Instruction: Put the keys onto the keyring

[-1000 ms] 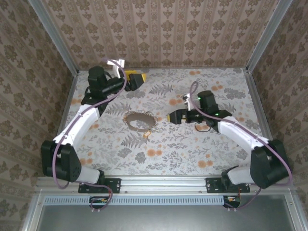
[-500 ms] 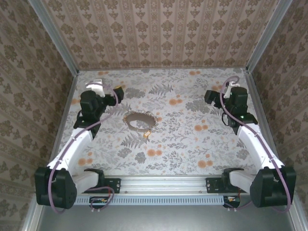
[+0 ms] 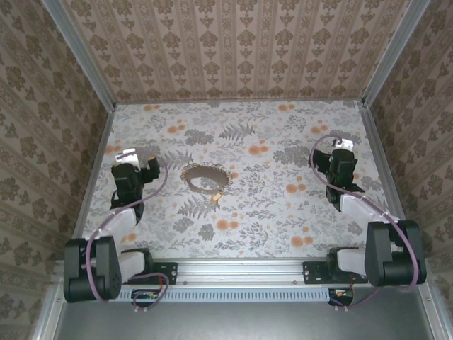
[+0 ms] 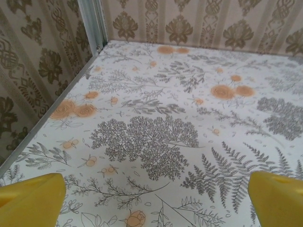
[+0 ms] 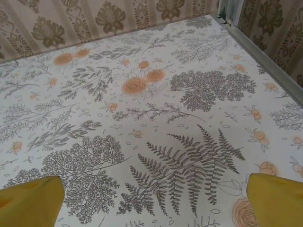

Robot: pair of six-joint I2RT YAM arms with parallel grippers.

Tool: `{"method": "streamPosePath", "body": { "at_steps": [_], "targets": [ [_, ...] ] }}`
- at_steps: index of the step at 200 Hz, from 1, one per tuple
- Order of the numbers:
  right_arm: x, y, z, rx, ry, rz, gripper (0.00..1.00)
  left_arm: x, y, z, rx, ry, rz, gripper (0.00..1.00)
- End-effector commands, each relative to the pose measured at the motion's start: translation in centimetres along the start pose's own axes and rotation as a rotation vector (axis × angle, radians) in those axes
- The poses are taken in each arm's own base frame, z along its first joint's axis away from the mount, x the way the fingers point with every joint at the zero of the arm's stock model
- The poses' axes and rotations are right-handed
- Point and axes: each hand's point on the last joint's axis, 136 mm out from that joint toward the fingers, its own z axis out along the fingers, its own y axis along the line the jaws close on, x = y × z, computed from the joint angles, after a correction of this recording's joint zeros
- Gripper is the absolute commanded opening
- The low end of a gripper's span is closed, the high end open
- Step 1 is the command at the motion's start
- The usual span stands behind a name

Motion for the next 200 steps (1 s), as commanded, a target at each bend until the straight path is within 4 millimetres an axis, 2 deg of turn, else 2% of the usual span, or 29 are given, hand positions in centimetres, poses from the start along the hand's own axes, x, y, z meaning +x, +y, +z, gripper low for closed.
{"method": "streamPosePath", "body": {
  "at_steps": [1, 8, 10, 34, 41, 47, 59, 66, 82, 109, 175, 200],
  "targets": [
    [-0.2, 0.3, 1.0, -0.028, -0.092, -0.018, 0.99, -0.2, 0.0, 0.9, -0.001, -0.096, 0.047, 1.0],
    [0.1, 0.8, 1.1, -0.061, -0.11, -0.024, 1.0, 0.4, -0.4, 1.4, 0.02, -0.091, 0.057, 1.0],
    [0.9, 0.8, 1.4, -0.066, -0.097, -0.03, 1.0, 0.6, -0.5, 1.5, 0.026, -0.088, 0.06, 1.0],
    [2.1, 2.9, 1.7, -0.186, -0.1, -0.083, 1.0, 2.6, -1.2, 2.8, 0.057, -0.088, 0.074, 1.0],
    [2.9, 3.2, 2.0, -0.211, -0.109, -0.094, 1.0, 2.5, -1.4, 3.2, 0.066, -0.1, 0.092, 1.0],
    [2.4, 3.7, 1.9, -0.237, -0.151, -0.093, 1.0, 2.8, -1.7, 3.5, 0.084, -0.058, 0.087, 1.0],
    [2.9, 4.0, 2.4, -0.242, -0.063, -0.114, 1.0, 2.9, -2.0, 4.1, 0.102, -0.018, 0.094, 1.0],
    [2.8, 4.3, 2.6, -0.254, -0.072, -0.122, 1.0, 2.9, -2.4, 4.6, 0.118, 0.003, 0.1, 1.0],
    [3.0, 4.3, 2.7, -0.247, -0.059, -0.127, 1.0, 2.9, -3.0, 4.8, 0.143, 0.022, 0.125, 1.0],
    [2.9, 4.4, 2.4, -0.194, -0.076, -0.161, 1.0, 3.0, -3.0, 4.8, 0.143, 0.031, 0.126, 1.0],
    [3.0, 4.5, 2.9, -0.208, -0.049, -0.152, 1.0, 3.0, -3.3, 4.8, 0.131, 0.028, 0.146, 1.0],
    [2.9, 4.4, 2.6, -0.215, -0.065, -0.149, 1.0, 2.9, -3.3, 4.8, 0.131, 0.026, 0.145, 1.0]
  ]
}}
